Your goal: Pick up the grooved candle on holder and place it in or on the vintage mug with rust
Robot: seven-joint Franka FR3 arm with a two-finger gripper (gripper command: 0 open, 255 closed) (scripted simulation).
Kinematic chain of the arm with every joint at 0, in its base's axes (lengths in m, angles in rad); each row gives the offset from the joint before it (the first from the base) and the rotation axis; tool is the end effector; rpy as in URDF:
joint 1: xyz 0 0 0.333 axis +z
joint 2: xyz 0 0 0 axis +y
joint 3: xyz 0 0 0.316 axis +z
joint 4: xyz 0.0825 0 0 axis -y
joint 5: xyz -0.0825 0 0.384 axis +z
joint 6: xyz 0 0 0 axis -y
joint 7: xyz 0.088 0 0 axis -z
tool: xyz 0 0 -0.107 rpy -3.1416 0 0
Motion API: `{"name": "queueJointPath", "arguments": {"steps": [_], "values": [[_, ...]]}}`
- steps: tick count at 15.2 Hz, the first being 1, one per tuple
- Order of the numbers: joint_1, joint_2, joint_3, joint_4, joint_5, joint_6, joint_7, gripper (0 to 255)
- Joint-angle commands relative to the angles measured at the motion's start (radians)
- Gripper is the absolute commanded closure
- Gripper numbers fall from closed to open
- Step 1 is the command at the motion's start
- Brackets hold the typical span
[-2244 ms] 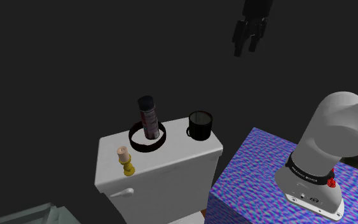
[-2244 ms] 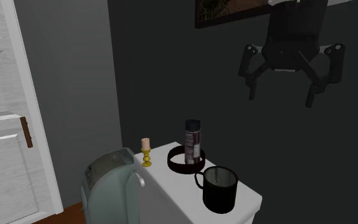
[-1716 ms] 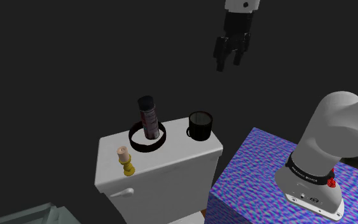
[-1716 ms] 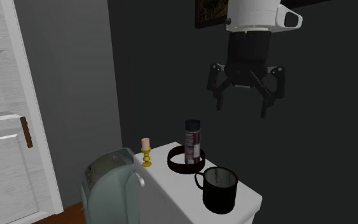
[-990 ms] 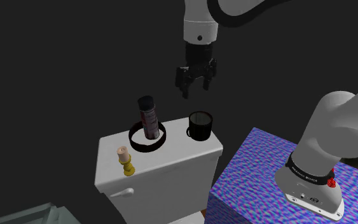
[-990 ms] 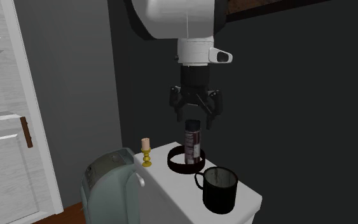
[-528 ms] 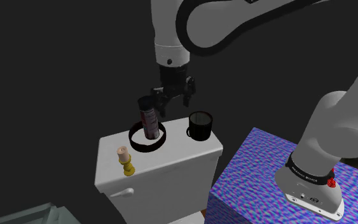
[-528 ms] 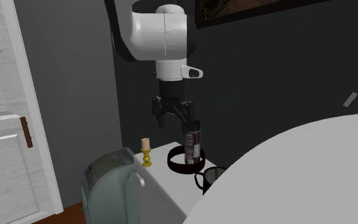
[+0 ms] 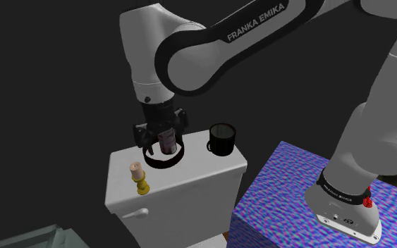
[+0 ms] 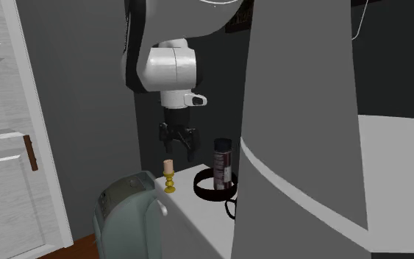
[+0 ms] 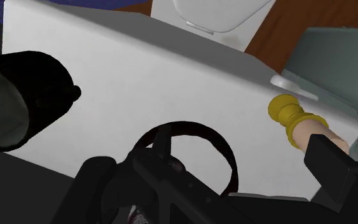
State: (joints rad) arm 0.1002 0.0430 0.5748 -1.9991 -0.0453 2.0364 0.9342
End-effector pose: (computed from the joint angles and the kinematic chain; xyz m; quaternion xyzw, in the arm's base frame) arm 0.4423 0.3472 0.4407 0.9928 -0.1194 0.0067 0.0054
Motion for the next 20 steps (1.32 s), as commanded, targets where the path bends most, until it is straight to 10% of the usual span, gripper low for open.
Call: {"name": "queueJointPath", "arguments": {"steps": [1,7,20], "values": [[0.023,0.089,0.014,0.066,-0.056,0.004,0.066,0],[0.139,0.351,0.0,0.294,-0.206,-0.021,0.219,0],[0.153,0.4,-0.019,0.255,-0.238,0.061,0.241,0]]}}
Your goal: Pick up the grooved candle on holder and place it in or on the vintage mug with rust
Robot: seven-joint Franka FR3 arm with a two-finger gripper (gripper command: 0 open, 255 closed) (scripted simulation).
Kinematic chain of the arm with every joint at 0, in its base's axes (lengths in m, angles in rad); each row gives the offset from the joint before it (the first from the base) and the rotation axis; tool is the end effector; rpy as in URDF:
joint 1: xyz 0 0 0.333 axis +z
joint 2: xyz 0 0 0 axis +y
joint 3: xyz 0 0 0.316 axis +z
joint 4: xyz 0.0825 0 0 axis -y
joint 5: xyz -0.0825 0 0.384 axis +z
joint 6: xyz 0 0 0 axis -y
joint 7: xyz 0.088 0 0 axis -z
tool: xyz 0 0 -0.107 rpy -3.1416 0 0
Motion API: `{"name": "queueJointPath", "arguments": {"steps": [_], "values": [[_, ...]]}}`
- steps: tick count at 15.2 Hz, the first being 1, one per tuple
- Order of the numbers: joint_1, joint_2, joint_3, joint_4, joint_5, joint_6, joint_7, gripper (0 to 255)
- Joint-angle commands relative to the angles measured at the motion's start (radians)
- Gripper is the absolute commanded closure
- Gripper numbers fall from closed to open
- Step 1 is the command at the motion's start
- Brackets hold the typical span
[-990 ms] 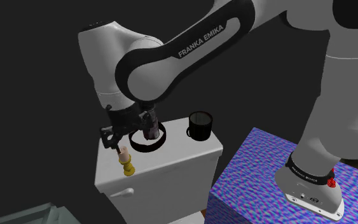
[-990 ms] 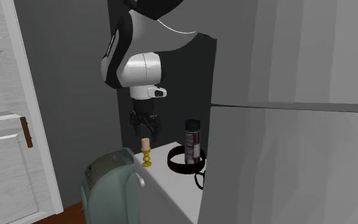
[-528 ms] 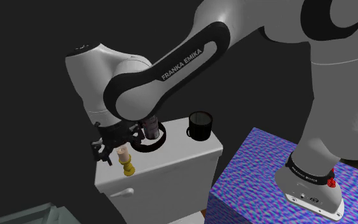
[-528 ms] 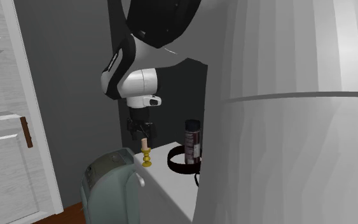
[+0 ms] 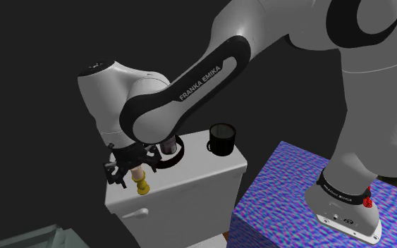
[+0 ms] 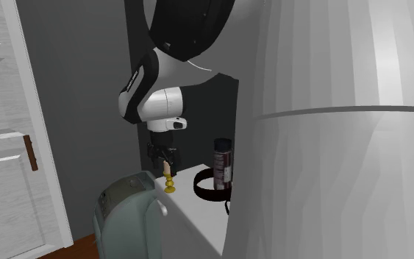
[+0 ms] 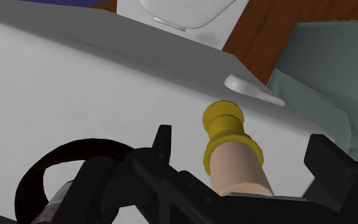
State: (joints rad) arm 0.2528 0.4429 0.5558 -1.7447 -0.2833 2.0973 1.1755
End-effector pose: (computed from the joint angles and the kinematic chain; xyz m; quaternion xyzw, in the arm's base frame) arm 0.4816 0.4367 0.3507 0.9913 -0.1312 0.0024 0.0098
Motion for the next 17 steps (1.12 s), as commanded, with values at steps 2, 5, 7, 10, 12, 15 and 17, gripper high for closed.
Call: {"name": "queueJointPath", "arguments": {"steps": [2,5,7,10,12,15,17], "values": [[0.0,0.0,0.0,0.0,0.0,0.0,0.0,0],[0.0,0.0,0.0,0.0,0.0,0.0,0.0,255],[0.0,0.001,0.0,0.0,0.0,0.0,0.0,255],[0.0,0.0,0.0,0.0,0.0,0.001,0.0,255],[0.0,0.0,0.0,0.0,0.0,0.0,0.0,255],[-0.003,-0.012,0.004,0.011,0.008,-0.021,-0.006,255],[-0.005,-0.023,0.009,0.023,0.016,-0.043,-0.011,255]]}}
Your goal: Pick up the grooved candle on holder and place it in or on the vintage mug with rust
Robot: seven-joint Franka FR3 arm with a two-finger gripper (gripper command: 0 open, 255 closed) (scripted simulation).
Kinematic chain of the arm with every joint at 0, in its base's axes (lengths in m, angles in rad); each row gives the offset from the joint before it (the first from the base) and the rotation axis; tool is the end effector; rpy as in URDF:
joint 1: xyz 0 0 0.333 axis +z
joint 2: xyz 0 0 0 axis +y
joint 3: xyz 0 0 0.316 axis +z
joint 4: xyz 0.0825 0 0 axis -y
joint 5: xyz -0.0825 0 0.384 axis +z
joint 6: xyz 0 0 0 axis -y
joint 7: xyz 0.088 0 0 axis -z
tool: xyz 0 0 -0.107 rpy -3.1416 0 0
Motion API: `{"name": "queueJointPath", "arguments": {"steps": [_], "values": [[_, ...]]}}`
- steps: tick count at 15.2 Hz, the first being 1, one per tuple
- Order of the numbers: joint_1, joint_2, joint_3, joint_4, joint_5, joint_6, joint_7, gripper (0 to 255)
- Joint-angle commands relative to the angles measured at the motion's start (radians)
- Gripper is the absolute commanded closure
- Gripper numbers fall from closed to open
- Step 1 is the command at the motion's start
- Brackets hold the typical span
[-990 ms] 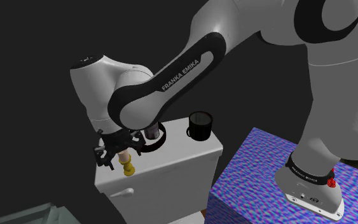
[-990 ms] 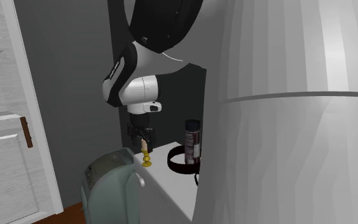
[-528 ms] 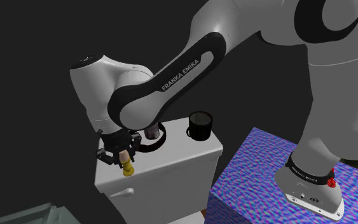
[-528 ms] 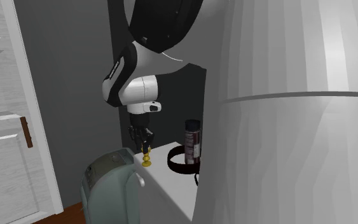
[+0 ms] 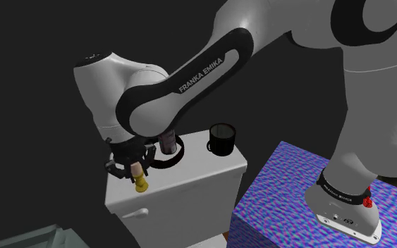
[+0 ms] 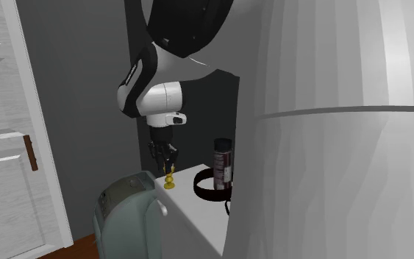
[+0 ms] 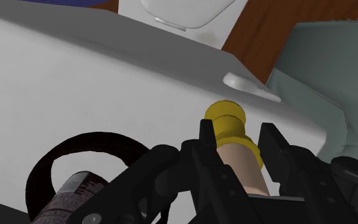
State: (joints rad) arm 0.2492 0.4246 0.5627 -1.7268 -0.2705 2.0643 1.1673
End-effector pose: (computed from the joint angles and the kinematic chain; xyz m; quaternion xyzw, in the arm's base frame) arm 0.4816 0.4370 0.3673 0.9913 -0.1312 0.0026 0.0096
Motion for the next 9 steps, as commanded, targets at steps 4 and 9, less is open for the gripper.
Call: {"name": "queueJointPath", "arguments": {"steps": [4,9], "values": [[-0.005,-0.026,0.009,0.032,0.019,-0.054,-0.013,255],[-0.008,-0.048,0.017,0.071,0.035,-0.111,-0.024,255]]}}
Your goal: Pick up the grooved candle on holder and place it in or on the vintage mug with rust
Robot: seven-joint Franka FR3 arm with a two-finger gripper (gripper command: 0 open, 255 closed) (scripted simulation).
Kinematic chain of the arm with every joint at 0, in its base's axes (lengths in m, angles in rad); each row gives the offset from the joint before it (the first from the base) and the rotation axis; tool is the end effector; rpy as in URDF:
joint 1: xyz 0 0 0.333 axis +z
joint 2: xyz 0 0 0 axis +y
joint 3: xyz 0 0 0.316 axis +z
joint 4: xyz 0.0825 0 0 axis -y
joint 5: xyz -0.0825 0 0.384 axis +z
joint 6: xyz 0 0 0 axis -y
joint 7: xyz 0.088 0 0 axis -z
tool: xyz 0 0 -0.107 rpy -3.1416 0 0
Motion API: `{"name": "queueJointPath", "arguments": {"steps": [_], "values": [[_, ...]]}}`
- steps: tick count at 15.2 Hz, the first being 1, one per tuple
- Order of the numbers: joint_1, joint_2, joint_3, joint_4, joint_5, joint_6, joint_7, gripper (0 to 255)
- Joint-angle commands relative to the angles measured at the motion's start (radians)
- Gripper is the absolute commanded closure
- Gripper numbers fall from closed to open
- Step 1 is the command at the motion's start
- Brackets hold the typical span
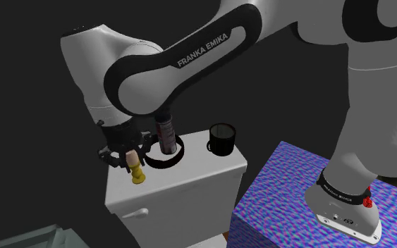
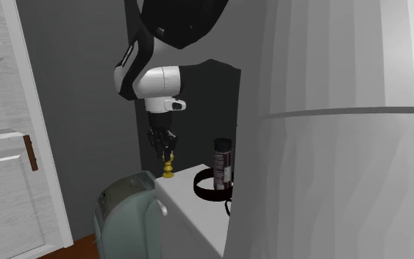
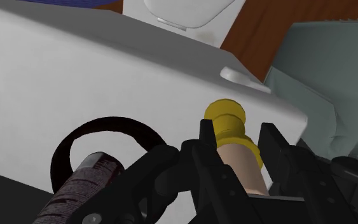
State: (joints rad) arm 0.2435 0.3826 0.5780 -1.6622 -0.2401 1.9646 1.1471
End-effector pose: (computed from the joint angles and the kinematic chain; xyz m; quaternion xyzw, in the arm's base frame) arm 0.4817 0.4376 0.4140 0.9913 -0.1312 0.0027 0.0096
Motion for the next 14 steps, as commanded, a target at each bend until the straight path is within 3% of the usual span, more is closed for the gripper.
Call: {"name": "queueJointPath", "arguments": {"steps": [1,14], "values": [[-0.002,-0.01,0.003,0.015,0.007,-0.023,-0.006,255],[0.004,-0.038,0.015,0.153,0.03,-0.184,-0.025,255]]}}
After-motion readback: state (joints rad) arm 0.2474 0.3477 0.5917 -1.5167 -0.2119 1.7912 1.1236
